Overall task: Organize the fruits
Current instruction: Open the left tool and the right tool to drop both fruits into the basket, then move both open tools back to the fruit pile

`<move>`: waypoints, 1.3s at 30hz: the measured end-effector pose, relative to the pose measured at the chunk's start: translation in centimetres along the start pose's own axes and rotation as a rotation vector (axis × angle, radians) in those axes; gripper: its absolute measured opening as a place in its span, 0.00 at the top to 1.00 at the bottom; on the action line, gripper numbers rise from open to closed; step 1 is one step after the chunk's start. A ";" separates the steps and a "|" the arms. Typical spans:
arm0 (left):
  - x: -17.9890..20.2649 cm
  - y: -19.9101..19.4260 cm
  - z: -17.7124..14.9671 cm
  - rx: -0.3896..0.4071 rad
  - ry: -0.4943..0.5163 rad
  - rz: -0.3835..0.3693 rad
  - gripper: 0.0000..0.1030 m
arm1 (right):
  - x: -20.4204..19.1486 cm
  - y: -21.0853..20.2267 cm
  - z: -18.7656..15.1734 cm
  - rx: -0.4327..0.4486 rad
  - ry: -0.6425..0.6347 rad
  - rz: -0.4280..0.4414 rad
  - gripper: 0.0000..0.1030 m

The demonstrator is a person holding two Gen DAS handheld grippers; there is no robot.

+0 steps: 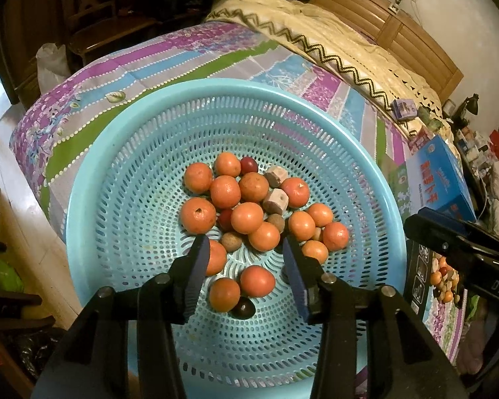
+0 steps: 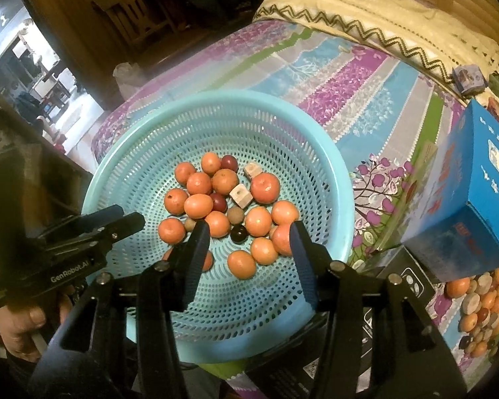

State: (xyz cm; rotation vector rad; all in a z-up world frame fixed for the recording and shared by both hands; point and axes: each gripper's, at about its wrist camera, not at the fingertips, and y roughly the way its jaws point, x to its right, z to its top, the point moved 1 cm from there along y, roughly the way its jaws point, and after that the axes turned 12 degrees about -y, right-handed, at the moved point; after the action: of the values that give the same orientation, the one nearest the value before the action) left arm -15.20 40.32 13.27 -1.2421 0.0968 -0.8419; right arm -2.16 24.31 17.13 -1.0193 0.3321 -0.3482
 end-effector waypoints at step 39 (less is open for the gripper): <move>11.0 -1.2 -5.1 0.096 0.180 -0.131 0.32 | 4.2 -10.9 -12.2 0.408 0.079 -0.310 0.21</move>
State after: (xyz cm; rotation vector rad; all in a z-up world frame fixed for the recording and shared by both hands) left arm -10.64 29.51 16.53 -1.0904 0.1190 -1.0600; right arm -4.98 7.97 20.23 -0.6537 0.1617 -0.7074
